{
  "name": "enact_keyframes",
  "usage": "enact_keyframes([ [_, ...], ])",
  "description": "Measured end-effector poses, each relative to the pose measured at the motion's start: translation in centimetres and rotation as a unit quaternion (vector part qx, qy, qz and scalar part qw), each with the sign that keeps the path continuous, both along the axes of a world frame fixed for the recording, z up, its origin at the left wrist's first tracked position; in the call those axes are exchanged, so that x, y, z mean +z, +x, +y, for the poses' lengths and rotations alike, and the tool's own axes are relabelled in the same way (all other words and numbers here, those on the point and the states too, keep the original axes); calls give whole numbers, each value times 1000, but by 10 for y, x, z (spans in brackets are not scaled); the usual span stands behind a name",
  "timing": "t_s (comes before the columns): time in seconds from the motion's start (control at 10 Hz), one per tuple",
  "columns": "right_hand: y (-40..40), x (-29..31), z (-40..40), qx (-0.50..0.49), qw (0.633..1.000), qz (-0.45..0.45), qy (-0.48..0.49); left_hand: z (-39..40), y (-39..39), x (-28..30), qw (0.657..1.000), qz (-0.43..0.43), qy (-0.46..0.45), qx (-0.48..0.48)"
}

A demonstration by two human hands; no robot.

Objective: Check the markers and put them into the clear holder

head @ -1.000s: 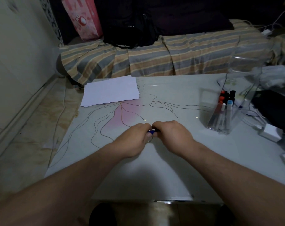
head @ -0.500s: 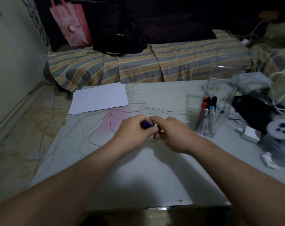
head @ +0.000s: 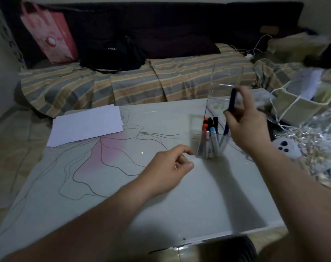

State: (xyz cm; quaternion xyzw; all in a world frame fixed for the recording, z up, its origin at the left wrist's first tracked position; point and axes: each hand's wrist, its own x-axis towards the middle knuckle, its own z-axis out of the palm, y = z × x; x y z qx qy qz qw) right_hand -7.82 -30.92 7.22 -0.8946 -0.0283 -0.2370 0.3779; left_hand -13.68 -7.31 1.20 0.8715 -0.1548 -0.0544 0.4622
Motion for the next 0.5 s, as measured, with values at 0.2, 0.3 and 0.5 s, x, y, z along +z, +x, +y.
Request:
enact_keyframes([
  [0.2,11,-28,-5,23,983,42,-177,-5,2,-6,999,2,38,-10],
  [0.3,13,-37,-10,-23,955,140,-259,-7,3,-6,999,2,48,-13],
  [0.5,8,-34,-7,-33,956,102,-273,-2,4,-5,998,-13,64,-3],
])
